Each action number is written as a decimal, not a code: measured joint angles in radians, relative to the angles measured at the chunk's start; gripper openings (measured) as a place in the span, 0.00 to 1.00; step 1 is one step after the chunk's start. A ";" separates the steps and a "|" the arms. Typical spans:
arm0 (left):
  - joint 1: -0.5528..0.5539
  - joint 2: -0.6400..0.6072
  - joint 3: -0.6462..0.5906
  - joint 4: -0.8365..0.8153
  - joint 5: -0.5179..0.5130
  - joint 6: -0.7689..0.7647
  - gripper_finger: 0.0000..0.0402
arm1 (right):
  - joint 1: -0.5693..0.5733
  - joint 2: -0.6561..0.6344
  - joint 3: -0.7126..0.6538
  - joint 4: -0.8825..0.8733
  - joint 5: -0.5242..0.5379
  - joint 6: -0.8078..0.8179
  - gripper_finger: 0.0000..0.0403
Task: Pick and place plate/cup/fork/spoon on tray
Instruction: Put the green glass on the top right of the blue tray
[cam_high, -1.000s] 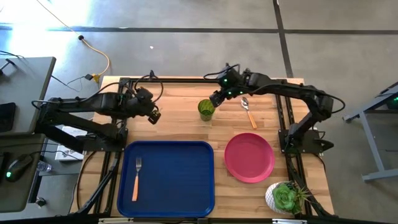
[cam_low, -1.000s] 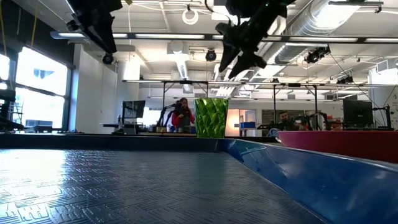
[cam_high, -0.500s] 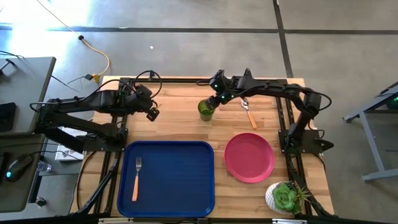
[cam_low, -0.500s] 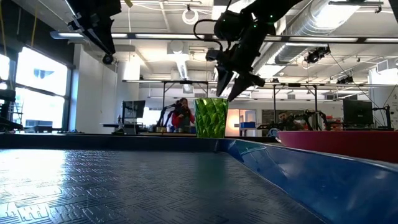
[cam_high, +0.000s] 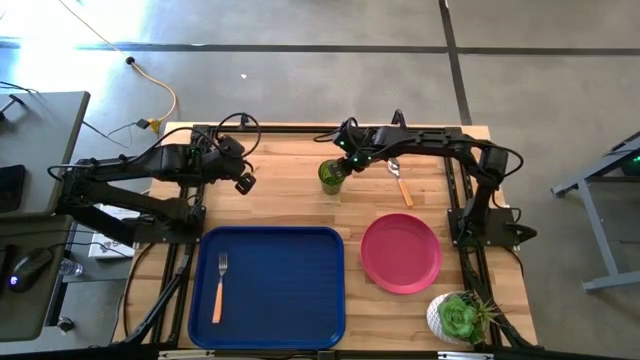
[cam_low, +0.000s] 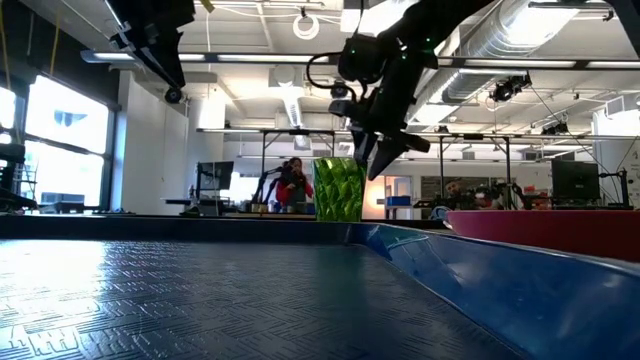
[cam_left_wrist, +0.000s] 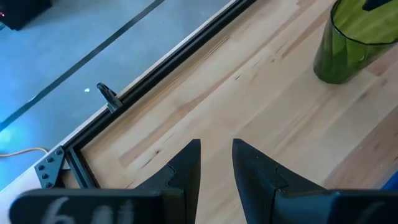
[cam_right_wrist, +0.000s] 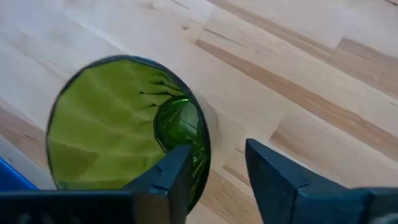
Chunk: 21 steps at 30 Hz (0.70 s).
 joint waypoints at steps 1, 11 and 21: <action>0.000 0.000 0.000 0.000 0.000 0.006 0.20 | 0.000 -0.001 0.000 0.001 0.001 0.010 0.29; 0.000 0.000 0.000 0.000 0.022 0.067 0.20 | 0.003 -0.001 0.000 -0.006 -0.009 0.073 0.02; 0.000 0.000 0.000 0.000 0.048 0.115 0.20 | 0.108 -0.004 0.112 -0.049 0.000 0.114 0.01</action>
